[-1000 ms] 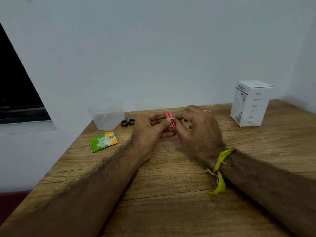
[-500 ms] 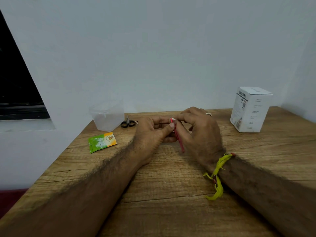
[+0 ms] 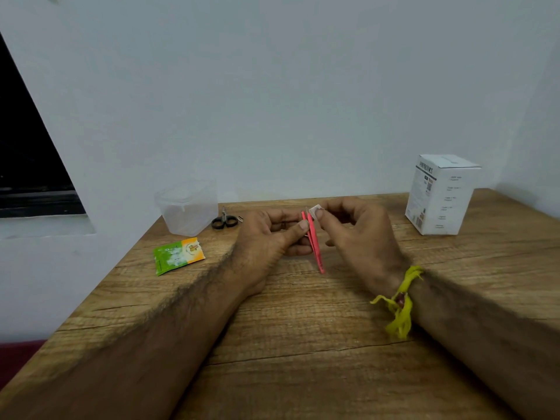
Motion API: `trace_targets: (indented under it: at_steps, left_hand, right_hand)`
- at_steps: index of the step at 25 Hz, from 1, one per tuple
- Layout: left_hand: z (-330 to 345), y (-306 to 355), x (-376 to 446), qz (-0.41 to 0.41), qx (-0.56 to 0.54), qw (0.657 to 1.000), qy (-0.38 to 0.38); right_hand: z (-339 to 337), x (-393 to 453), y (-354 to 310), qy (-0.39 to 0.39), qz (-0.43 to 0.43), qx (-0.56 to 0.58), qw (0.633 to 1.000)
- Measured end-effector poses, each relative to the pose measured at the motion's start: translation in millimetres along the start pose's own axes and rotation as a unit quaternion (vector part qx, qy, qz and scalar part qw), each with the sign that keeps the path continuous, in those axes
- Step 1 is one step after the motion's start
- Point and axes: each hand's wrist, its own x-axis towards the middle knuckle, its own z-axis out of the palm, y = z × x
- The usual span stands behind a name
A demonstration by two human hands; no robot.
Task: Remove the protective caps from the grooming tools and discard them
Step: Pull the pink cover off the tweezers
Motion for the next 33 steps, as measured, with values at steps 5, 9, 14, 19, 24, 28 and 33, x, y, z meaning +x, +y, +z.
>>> trace_targets:
  at_steps: [5, 9, 14, 19, 24, 28, 33]
  left_hand:
    - [1.8, 0.8, -0.8, -0.010, -0.006, 1.000, -0.012]
    - [1.6, 0.2, -0.1, -0.021, -0.004, 1.000, -0.012]
    - [-0.4, 4.9, -2.5, -0.029, 0.001, 0.999, -0.024]
    - [2.7, 7.9, -4.9, -0.019, 0.001, 1.000, -0.006]
    - [9.9, 10.9, -8.2, 0.011, 0.052, 0.999, 0.005]
    - [14.1, 14.9, -10.3, 0.014, 0.064, 0.998, 0.009]
    - [14.1, 18.3, -11.4, 0.011, 0.065, 0.998, 0.021]
  right_hand:
    - [-1.7, 3.5, -5.5, -0.055, 0.187, 0.157, 0.968]
    - [-1.9, 5.6, -7.7, -0.083, 0.224, 0.173, 0.955]
    - [-2.8, 8.0, -9.7, -0.126, 0.253, 0.201, 0.938]
    - [-0.5, 6.0, -10.0, -0.111, 0.263, 0.164, 0.944]
    - [-3.8, 7.7, -9.7, -0.106, 0.268, 0.167, 0.943]
    - [-5.4, 9.1, -9.9, -0.128, 0.265, 0.168, 0.941]
    - [-7.8, 10.1, -10.8, -0.138, 0.265, 0.158, 0.941]
